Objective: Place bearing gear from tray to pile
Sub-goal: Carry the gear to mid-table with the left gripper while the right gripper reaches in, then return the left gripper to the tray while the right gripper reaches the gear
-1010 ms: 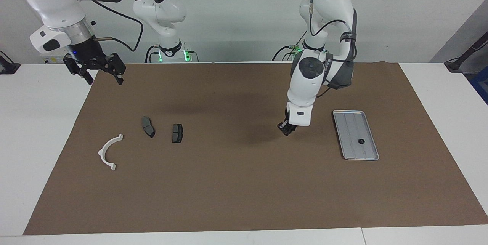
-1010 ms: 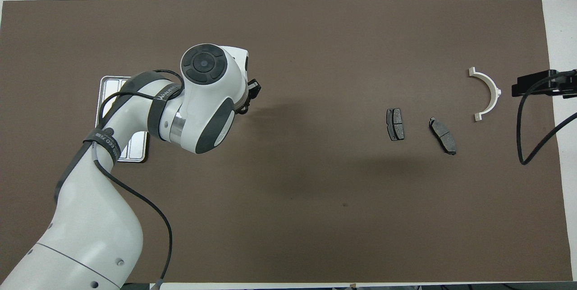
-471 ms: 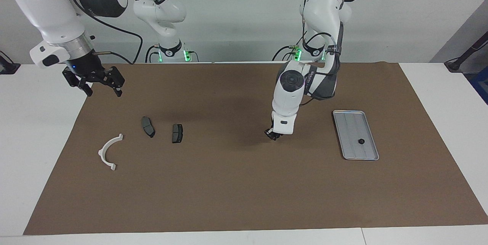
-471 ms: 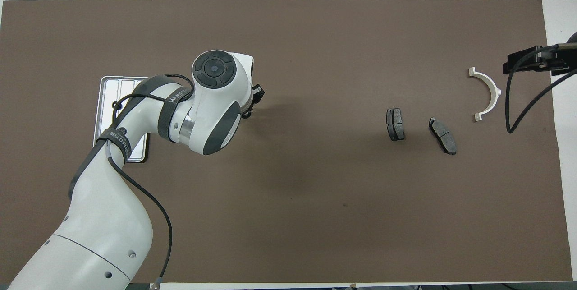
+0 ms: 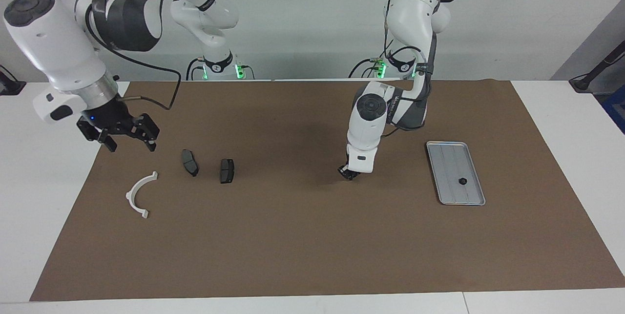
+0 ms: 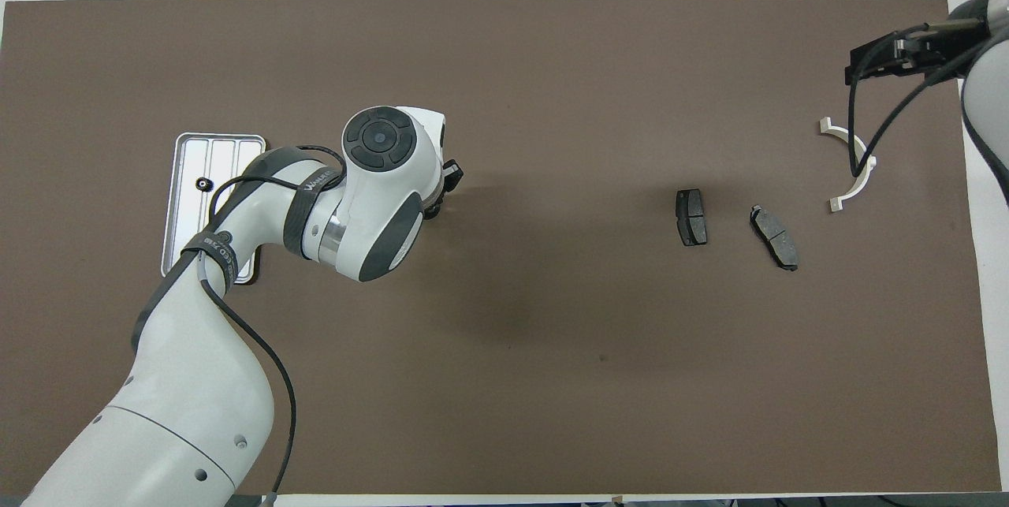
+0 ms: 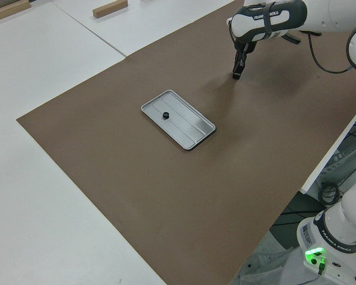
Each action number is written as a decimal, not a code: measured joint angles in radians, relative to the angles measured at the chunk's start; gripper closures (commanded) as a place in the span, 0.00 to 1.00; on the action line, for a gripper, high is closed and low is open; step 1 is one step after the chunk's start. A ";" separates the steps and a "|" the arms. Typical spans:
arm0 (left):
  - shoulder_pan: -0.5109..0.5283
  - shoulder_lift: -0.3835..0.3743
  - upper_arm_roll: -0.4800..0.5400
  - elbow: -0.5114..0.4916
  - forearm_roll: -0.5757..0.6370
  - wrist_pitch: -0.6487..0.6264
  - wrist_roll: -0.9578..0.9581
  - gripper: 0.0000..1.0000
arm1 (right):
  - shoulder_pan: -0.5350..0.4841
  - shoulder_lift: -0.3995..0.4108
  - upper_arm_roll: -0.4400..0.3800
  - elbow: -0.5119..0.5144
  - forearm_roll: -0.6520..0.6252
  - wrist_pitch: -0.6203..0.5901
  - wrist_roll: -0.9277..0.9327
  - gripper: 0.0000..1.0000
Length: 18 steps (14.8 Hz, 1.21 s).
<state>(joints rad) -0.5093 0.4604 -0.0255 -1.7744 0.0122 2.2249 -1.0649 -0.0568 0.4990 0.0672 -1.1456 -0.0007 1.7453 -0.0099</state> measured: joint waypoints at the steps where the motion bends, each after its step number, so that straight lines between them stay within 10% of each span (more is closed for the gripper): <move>1: 0.000 0.000 0.000 0.000 0.000 0.001 0.000 0.28 | 0.024 0.034 0.000 0.033 -0.013 0.000 0.025 0.00; 10: 0.020 -0.002 0.024 0.038 0.008 -0.053 -0.038 0.30 | 0.237 0.198 0.005 0.183 -0.032 0.043 0.154 0.00; 18: 0.274 -0.098 0.033 0.082 0.019 -0.234 0.296 0.34 | 0.318 0.212 0.015 0.170 0.017 0.038 0.185 0.01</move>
<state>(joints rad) -0.2350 0.3625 0.0079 -1.6921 0.0316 1.9911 -0.7693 0.2610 0.7114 0.0826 -0.9760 0.0162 1.7835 0.1753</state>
